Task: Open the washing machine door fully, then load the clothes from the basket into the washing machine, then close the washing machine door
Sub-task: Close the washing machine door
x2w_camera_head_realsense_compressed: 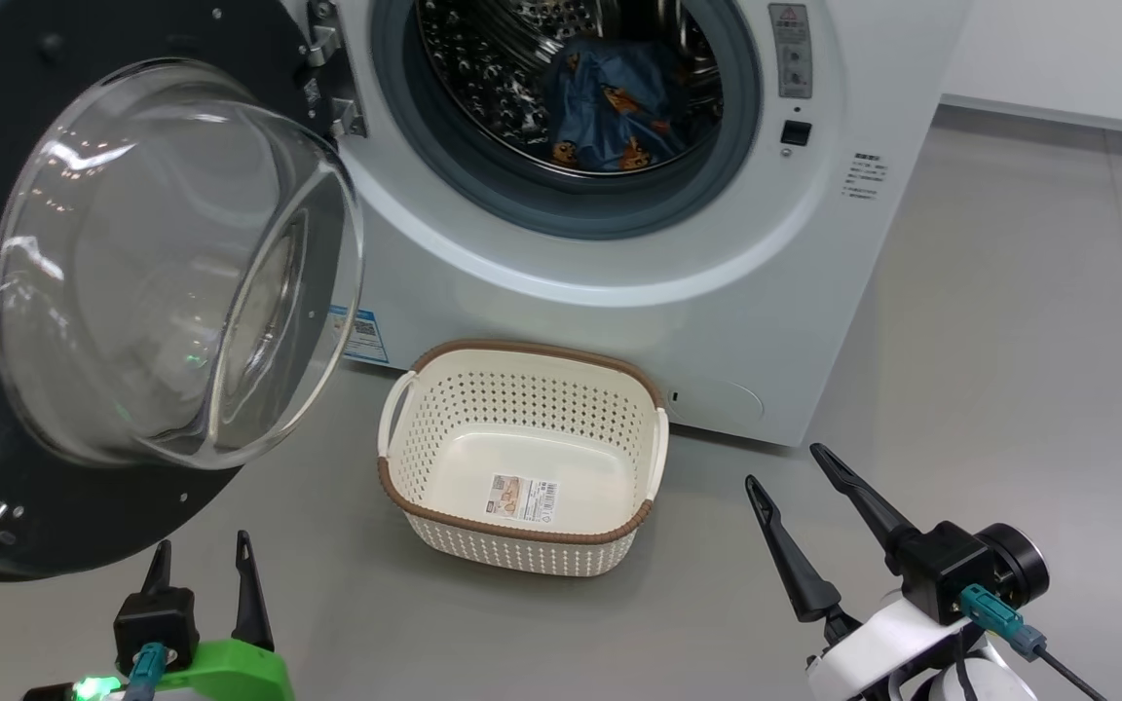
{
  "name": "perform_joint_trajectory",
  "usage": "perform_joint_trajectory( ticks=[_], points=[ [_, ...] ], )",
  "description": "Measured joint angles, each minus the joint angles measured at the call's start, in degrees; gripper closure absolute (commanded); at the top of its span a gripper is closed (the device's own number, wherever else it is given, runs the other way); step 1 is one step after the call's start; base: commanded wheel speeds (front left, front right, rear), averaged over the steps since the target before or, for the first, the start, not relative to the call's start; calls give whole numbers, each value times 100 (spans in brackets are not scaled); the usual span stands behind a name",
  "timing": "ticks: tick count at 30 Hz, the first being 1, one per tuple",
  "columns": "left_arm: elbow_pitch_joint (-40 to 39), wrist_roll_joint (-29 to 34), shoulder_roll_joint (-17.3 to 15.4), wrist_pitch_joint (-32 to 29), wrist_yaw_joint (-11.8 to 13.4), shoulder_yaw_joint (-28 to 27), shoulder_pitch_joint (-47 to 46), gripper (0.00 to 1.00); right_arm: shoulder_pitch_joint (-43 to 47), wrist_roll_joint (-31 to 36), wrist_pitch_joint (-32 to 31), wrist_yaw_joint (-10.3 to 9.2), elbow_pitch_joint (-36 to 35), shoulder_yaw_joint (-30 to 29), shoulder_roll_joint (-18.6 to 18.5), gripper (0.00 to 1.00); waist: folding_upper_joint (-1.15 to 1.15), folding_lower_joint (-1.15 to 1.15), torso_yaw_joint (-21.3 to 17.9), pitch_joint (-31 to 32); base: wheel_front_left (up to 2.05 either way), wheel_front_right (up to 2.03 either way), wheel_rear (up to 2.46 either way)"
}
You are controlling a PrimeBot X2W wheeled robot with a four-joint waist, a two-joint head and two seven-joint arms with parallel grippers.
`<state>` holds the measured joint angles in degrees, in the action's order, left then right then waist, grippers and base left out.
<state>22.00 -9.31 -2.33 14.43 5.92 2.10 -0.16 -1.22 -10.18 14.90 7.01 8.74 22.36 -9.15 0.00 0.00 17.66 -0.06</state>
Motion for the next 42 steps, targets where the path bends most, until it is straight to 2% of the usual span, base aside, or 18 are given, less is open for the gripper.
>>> perform_joint_trajectory(
  ticks=[5, 12, 17, 23, 24, 25, 26, 29, 31, 32, 35, 42],
  points=[
    [4, -90, 1, 0, 81, 205, -41, 0, -1, -44, 0, 0, 3, 35, -5, 0, 0, 0, 410, 87, 0, 0, 0],
    [-49, -308, -2, 0, 125, 147, -178, 0, -314, -51, 0, 0, 71, 459, -33, 0, 0, 0, 901, 77, 0, 0, 0],
    [-20, -303, 14, 0, 125, -527, -235, 0, -526, -93, 0, 0, 147, 662, -80, 0, 0, 0, 1098, -1, 0, 0, 0],
    [23, -421, 26, 0, 125, -902, -241, 0, -664, -187, 0, 0, 227, 779, -104, 0, 0, 0, 1176, -52, 0, 0, 0],
    [56, -651, 35, 0, 125, -1005, -248, 64, -664, -192, 0, 0, 240, 784, -111, 0, 0, 0, 1177, -52, 0, 0, 0],
    [81, -918, 41, 0, 125, -1127, -250, 100, -664, -192, 0, 0, 250, 789, -116, 0, 0, 0, 1178, -51, 0, 0, 0],
    [101, -1180, 42, 0, 125, -1250, -254, 100, -665, -196, 0, 0, 259, 788, -121, 0, 0, 0, 1179, -49, 0, 0, 0],
    [-993, -1987, 78, 2, 124, -2023, 379, 100, -661, -257, 0, 1, 298, 659, -152, 0, 0, 0, 1196, -18, 0, 0, 0],
    [-1145, -2488, 73, 1, 143, -2406, 600, 100, -650, -301, 0, 1, 310, 594, -151, 0, 0, 0, 1211, 18, 0, 0, 0],
    [-1145, -2488, 73, 1, 143, -2406, 600, 100, -650, -301, 0, 1, 310, 594, -151, 0, 0, 0, 1211, 18, 0, 0, 0],
    [-1321, -3053, 75, 2, 140, -2876, 601, 100, -636, -305, 0, 1, 315, 522, -120, 0, 0, 0, 1219, 66, 0, 0, 0],
    [-1518, -3721, 78, 11, -122, -3752, 381, 100, -408, -310, 0, 1, 343, 380, -43, 0, 0, 0, 1183, 144, 0, 0, 0]
  ],
)
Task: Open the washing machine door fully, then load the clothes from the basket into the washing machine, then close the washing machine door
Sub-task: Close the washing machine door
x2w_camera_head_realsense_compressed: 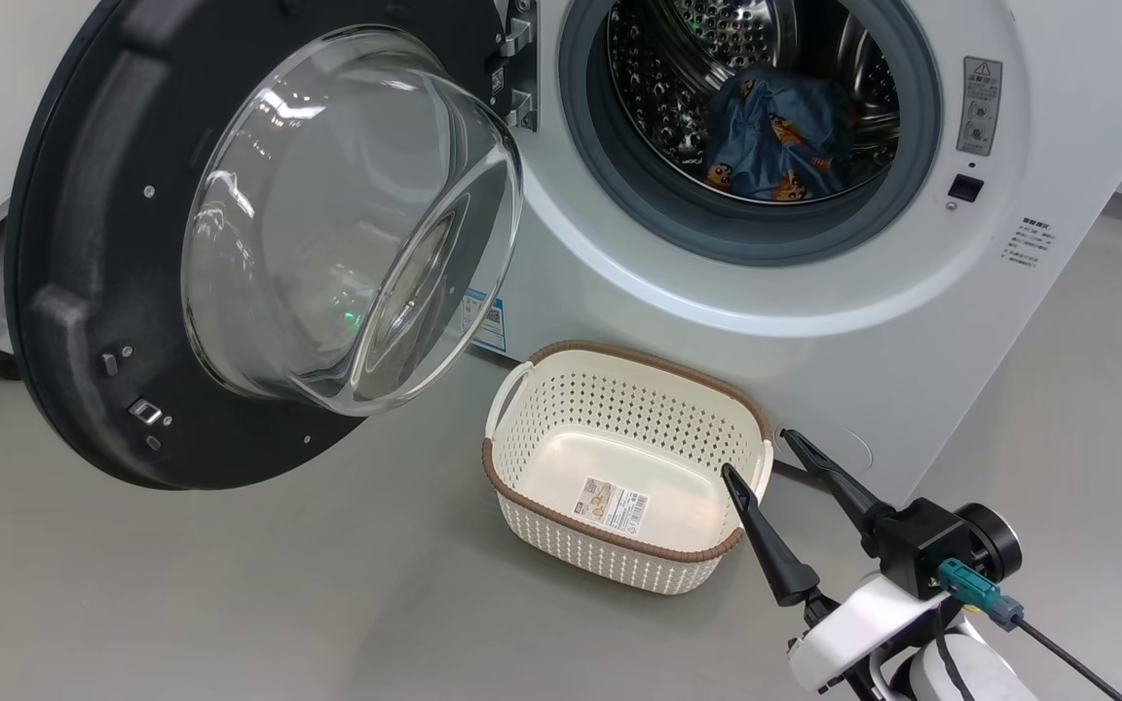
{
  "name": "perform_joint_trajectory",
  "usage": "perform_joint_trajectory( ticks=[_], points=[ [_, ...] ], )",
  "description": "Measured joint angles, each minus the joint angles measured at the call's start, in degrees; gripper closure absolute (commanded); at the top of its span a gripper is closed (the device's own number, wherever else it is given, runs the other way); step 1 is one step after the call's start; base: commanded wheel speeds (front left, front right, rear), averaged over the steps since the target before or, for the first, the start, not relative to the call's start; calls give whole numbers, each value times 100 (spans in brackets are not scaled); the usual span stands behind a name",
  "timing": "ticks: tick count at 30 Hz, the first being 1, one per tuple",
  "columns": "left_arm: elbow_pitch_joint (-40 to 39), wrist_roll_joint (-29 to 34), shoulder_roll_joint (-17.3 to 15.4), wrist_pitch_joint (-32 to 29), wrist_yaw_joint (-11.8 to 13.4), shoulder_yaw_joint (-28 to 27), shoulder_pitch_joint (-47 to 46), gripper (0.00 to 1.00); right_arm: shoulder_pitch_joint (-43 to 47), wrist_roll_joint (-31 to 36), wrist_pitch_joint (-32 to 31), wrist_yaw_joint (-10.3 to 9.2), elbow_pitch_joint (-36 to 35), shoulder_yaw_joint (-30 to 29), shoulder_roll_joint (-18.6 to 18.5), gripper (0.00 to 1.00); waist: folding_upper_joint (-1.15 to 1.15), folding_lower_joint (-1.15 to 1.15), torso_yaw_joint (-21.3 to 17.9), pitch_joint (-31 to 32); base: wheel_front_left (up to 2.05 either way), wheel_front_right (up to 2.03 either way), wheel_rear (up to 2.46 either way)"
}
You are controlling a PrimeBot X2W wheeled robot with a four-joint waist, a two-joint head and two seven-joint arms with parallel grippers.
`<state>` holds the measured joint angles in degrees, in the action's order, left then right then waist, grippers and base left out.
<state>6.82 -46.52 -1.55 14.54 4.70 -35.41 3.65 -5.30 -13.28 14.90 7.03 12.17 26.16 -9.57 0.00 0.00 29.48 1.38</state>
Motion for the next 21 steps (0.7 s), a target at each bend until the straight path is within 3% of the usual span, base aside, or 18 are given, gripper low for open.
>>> perform_joint_trajectory(
  ticks=[13, 21],
  points=[
    [588, -1150, -932, -1003, -64, -568, -816, 100, 204, 1, 0, 0, -11, -177, 67, 0, 0, 0, -116, 84, 0, 0, 0],
    [1067, -1436, -1562, -1755, 116, -595, -1488, 100, 363, 2, 0, 0, -13, -290, 123, 0, 0, 0, -228, 184, 0, 0, 0]
  ],
)
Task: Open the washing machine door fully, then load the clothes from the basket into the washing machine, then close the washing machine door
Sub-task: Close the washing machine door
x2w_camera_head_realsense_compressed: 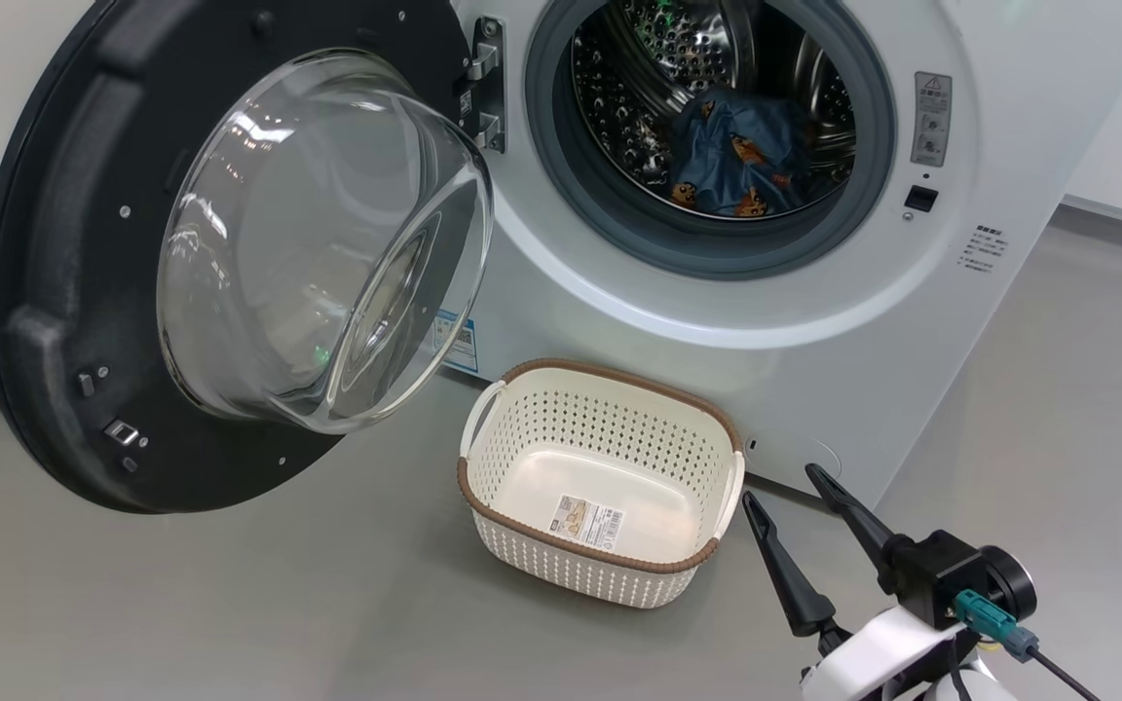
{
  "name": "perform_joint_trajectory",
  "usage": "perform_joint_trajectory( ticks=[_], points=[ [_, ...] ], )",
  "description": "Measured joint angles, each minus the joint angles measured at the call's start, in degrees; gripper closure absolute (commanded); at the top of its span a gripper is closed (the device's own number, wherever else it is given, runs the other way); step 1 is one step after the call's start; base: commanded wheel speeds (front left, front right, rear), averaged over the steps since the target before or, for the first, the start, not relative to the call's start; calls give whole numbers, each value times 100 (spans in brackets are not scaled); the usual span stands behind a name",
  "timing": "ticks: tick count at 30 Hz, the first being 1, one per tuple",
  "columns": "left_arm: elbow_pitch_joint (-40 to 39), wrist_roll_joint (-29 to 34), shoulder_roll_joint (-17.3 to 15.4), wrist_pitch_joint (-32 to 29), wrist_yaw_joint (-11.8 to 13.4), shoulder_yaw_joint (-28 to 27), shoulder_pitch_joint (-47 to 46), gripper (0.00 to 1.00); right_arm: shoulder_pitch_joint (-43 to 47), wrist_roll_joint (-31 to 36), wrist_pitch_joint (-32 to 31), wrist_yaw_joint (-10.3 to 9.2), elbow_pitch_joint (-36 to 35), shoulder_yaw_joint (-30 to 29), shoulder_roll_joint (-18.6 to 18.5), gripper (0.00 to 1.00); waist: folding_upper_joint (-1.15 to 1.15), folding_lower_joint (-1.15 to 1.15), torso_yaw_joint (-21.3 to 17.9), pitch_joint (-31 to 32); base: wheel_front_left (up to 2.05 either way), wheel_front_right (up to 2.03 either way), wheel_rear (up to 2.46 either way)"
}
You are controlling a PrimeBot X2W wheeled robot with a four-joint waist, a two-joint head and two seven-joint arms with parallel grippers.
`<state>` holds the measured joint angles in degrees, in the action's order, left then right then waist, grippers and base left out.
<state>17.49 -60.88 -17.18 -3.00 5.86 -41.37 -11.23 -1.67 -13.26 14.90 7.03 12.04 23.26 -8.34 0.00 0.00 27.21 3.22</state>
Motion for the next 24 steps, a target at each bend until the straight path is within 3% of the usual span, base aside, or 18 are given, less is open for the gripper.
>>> perform_joint_trajectory(
  ticks=[10, 24],
  points=[
    [525, -798, -271, -692, 98, -353, -982, 100, 234, 26, 0, 0, -16, -3, 98, 0, 0, 0, -257, 83, 0, 0, 0],
    [1051, -1495, -436, -1344, 124, -687, -1543, 100, 232, 145, 0, 0, -58, 84, -86, 0, 0, 0, -1015, -113, 0, 0, 0]
  ],
)
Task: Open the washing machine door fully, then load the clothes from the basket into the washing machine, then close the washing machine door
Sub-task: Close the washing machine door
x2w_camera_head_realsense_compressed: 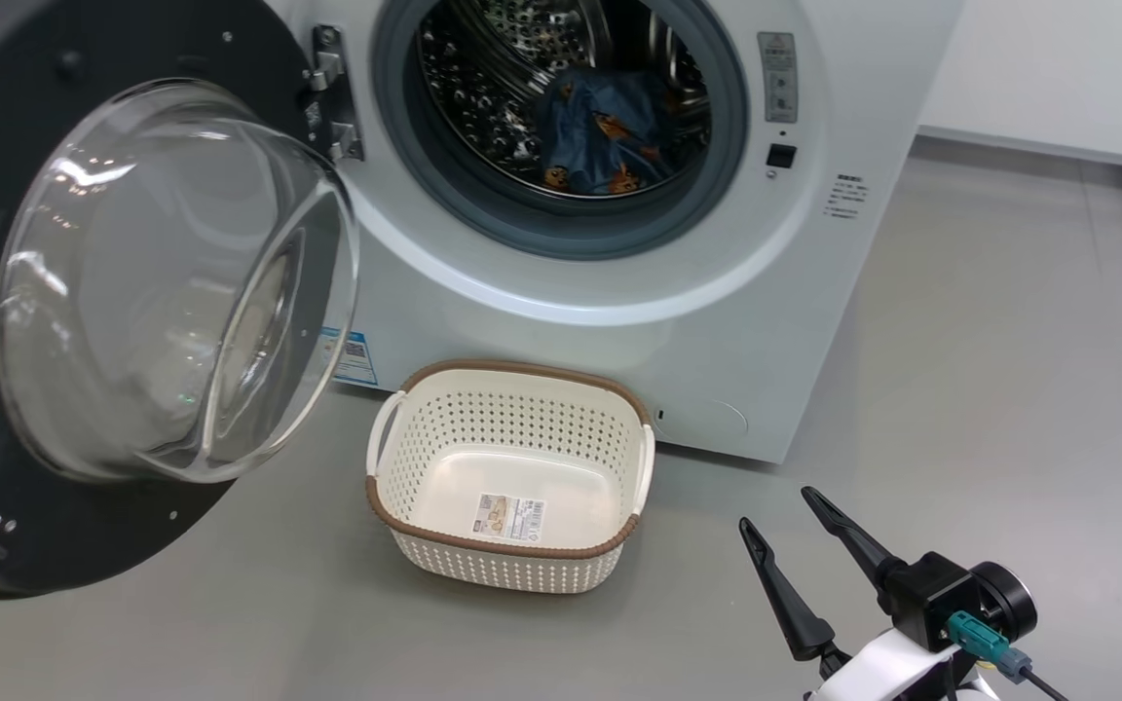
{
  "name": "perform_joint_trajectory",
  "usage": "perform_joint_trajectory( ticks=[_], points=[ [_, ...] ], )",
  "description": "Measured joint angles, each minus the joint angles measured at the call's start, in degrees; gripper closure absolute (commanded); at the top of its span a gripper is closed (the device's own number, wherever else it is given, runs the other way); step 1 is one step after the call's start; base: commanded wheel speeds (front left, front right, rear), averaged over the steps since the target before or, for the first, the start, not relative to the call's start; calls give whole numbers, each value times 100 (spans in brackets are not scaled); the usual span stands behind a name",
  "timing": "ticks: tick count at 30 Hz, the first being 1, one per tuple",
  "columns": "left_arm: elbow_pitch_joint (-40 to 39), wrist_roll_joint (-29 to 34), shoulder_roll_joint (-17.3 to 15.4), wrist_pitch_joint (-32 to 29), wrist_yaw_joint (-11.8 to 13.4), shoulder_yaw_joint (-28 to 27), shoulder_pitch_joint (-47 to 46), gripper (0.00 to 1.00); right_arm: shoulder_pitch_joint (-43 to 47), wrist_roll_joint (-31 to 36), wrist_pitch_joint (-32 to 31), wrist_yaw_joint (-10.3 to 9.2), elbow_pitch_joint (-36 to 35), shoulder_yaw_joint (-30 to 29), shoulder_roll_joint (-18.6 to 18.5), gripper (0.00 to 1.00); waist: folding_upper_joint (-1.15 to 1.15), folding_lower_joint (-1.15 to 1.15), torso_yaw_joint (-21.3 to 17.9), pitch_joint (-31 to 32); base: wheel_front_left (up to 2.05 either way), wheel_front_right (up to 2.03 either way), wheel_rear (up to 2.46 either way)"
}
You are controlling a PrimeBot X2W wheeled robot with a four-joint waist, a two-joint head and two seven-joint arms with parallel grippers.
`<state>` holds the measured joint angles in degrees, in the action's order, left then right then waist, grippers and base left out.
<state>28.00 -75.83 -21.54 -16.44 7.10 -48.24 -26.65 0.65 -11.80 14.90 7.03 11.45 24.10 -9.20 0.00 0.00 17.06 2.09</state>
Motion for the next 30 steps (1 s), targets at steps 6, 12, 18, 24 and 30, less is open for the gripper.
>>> perform_joint_trajectory(
  ticks=[6, 12, 18, 24, 30],
  points=[
    [143, -185, 7, -224, -59, 59, -91, 100, -12, 25, 0, 0, -36, -30, -63, 0, 0, 0, -241, -157, 0, 0, 0],
    [316, -198, 65, -421, -209, 198, -94, 100, -17, 31, 0, 0, -86, -144, -165, 0, 0, 0, -370, -333, 0, 0, 0],
    [485, -255, 140, -660, -345, 397, -105, 100, -18, 31, 0, 0, -92, -190, -179, 0, 0, 0, -386, -428, 0, 0, 0],
    [560, -290, 174, -992, -517, 612, -111, 100, -19, 31, 0, 0, -94, -281, -163, 0, 0, 0, -323, -437, 0, 0, 0],
    [598, -424, 248, -1278, -701, 740, -127, 100, -20, 31, 0, 0, -94, -299, -157, 0, 0, 0, -218, -431, 0, 0, 0]
  ],
)
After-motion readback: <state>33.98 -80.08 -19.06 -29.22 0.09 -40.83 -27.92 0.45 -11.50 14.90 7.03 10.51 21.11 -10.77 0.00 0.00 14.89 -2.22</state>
